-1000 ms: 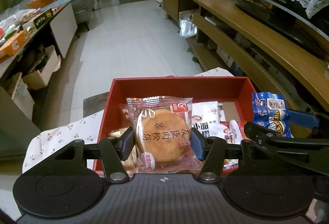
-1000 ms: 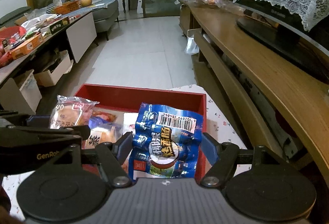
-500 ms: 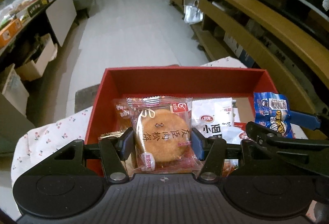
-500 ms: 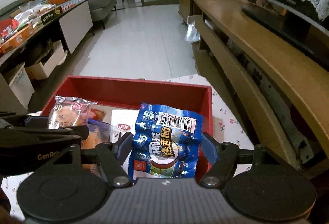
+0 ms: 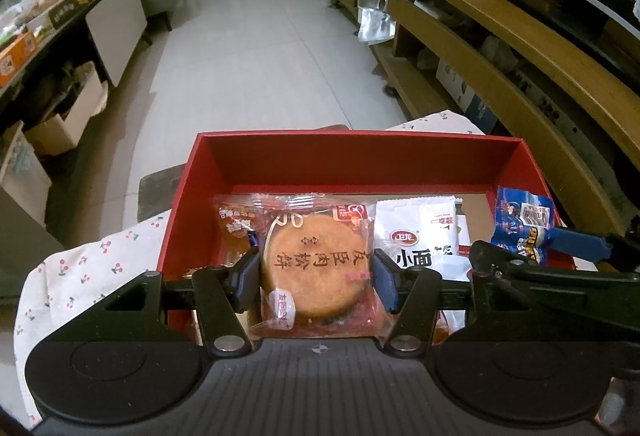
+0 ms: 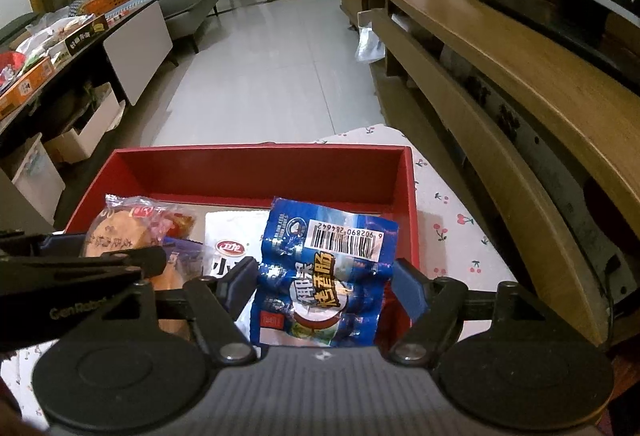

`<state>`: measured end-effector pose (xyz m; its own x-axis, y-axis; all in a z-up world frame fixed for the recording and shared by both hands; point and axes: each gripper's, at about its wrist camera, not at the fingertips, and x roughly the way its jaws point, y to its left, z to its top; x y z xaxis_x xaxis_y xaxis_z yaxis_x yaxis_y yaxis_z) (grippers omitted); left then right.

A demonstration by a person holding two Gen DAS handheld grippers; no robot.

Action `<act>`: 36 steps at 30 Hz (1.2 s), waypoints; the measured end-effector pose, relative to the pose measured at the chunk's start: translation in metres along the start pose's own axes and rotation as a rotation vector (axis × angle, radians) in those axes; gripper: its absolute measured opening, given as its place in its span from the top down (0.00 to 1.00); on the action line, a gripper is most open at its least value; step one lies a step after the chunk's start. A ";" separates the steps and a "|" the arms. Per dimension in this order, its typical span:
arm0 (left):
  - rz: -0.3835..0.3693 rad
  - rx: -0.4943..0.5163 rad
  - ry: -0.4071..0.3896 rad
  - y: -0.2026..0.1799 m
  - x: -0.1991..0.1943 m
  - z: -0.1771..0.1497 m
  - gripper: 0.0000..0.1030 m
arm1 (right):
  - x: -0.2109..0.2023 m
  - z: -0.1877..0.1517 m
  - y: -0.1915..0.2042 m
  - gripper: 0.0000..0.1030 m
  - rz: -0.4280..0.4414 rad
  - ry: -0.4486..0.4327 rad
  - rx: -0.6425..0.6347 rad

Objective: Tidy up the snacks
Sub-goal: 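Release the cake pack into the box with the left tool while the right tool releases the blue bag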

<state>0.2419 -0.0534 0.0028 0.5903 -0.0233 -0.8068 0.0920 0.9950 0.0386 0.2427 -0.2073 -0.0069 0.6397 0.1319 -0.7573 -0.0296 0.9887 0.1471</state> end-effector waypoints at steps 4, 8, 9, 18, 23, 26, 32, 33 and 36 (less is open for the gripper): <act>-0.014 -0.016 -0.008 0.003 -0.004 0.002 0.34 | -0.004 0.002 -0.001 0.15 0.001 -0.016 0.010; -0.025 -0.027 -0.025 0.005 -0.009 0.006 0.30 | -0.006 0.004 -0.004 0.15 0.010 -0.023 0.024; -0.030 -0.031 -0.027 0.006 -0.010 0.006 0.29 | -0.006 0.004 -0.004 0.15 0.011 -0.023 0.024; -0.058 -0.037 -0.065 0.008 -0.028 0.005 0.18 | -0.017 0.000 -0.002 0.14 0.000 -0.027 0.015; -0.046 -0.026 -0.089 0.008 -0.042 0.000 0.16 | -0.031 -0.005 -0.004 0.14 -0.015 -0.034 0.022; -0.025 -0.026 -0.090 0.010 -0.045 -0.006 0.14 | -0.039 -0.009 -0.006 0.14 -0.018 -0.038 0.031; 0.009 -0.031 -0.065 0.015 -0.048 -0.023 0.14 | -0.056 -0.021 -0.005 0.13 -0.010 -0.046 0.042; 0.011 -0.032 -0.065 0.016 -0.050 -0.026 0.13 | -0.058 -0.023 -0.003 0.13 -0.008 -0.045 0.039; 0.021 -0.029 -0.069 0.015 -0.056 -0.034 0.11 | -0.067 -0.031 0.001 0.13 -0.001 -0.044 0.035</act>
<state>0.1825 -0.0334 0.0285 0.6458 -0.0079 -0.7635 0.0565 0.9977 0.0374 0.1757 -0.2132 0.0240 0.6727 0.1265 -0.7291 -0.0027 0.9857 0.1685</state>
